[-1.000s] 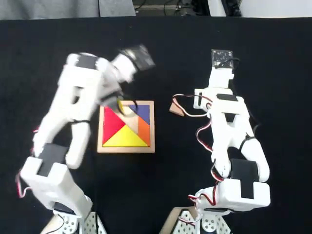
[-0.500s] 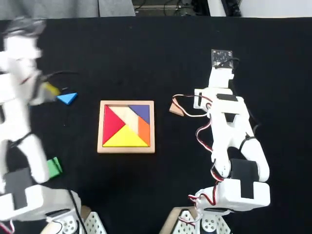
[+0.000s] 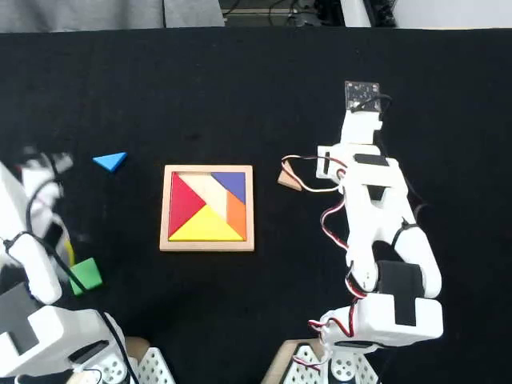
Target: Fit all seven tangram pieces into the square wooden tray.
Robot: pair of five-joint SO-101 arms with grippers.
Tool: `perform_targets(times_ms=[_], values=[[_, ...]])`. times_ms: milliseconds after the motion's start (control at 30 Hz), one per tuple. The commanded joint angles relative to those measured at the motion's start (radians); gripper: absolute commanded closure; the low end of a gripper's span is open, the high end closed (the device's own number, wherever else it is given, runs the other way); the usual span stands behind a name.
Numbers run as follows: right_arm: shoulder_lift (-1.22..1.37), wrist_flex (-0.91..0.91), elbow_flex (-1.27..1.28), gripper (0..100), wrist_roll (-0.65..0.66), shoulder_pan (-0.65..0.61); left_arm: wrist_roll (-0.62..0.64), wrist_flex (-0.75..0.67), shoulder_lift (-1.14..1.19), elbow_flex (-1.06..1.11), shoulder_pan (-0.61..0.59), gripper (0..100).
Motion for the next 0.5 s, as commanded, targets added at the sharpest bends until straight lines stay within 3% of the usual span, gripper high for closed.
perform_targets(times_ms=[0, 200, 467], values=[[-0.001, -0.020, -0.035, 98.7, 0.002, -0.014, -0.176, -0.034, -0.037, 0.186, -0.035, 97], [-0.001, -0.020, -0.035, 98.7, 0.002, -0.014, -0.287, -0.138, -0.031, 0.325, -0.064, 97], [-0.001, -0.020, -0.035, 98.7, 0.002, -0.015, -0.299, -0.364, -0.026, 0.361, -0.064, 97]])
